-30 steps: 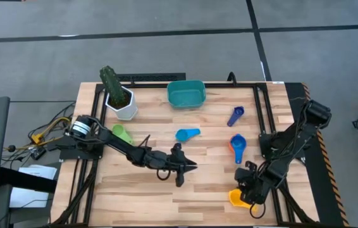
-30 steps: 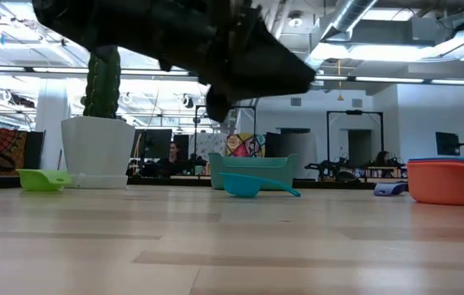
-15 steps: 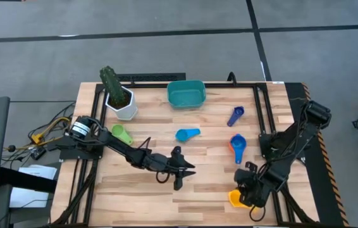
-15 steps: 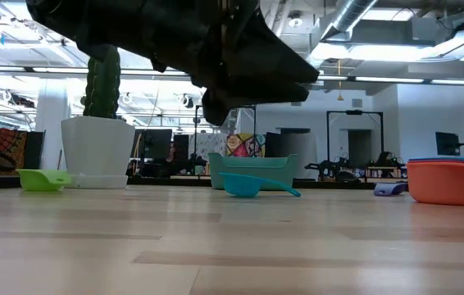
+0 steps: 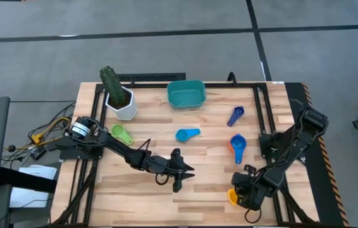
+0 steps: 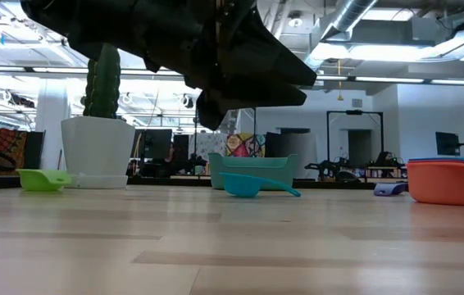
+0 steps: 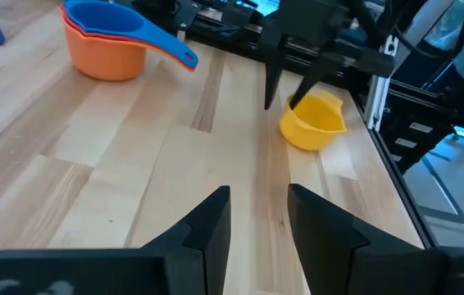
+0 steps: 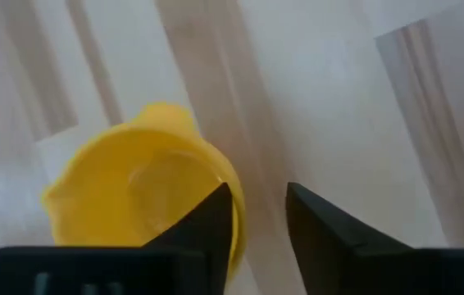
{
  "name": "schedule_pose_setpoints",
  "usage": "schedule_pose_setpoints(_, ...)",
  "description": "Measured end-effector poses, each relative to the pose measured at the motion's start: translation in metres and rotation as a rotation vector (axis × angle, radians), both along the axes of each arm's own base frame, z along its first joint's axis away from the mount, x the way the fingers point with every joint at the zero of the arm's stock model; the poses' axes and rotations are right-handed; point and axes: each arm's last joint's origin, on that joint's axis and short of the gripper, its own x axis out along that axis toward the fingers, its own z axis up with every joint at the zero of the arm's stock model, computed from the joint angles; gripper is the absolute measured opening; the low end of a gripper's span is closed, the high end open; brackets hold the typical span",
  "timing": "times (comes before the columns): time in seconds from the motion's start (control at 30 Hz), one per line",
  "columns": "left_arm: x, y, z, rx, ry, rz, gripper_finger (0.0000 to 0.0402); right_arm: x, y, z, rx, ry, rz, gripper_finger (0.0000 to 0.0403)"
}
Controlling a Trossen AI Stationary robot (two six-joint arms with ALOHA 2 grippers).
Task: Nest measuring cups in basket
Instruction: Stack the yellow measuring cup into the large blue measuring cup
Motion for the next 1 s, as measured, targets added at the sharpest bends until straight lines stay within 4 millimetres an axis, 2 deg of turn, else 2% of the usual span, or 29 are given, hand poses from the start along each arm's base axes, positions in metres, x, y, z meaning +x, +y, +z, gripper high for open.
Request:
schedule_pose_setpoints(0.13, 0.0, 0.0, 0.0, -0.007, -0.001, 0.002, 0.0112, 0.004, -0.003, 0.0, 0.014, -0.015, -0.105, 0.0054)
schedule_pose_setpoints(0.23, 0.0, 0.0, 0.001, -0.021, -0.009, 0.023, 0.0112, 0.007, -0.009, 0.005, 0.007, -0.124, -0.269, 0.0015)
schedule_pose_setpoints(0.43, 0.0, 0.004, 0.002, -0.032, -0.024, 0.132, 0.0112, 0.021, -0.025, 0.015, -0.041, -0.521, -0.659, 0.0037)
schedule_pose_setpoints(0.57, 0.002, 0.005, 0.005, -0.043, -0.05, 0.162, 0.0112, 0.039, -0.04, 0.015, -0.122, -0.685, -0.776, 0.0015)
schedule_pose_setpoints(0.67, 0.005, 0.004, 0.01, -0.036, -0.066, 0.172, 0.0112, 0.052, -0.052, 0.018, -0.169, -0.757, -0.822, 0.0012)
schedule_pose_setpoints(0.83, 0.011, 0.002, 0.019, 0.016, -0.088, 0.163, 0.0112, 0.07, -0.066, 0.021, -0.212, -0.793, -0.844, 0.0035)
schedule_pose_setpoints(1.0, 0.015, 0.009, 0.019, 0.018, -0.045, 0.199, 0.0112, 0.082, -0.071, 0.026, -0.237, -0.833, -0.838, 0.0018)
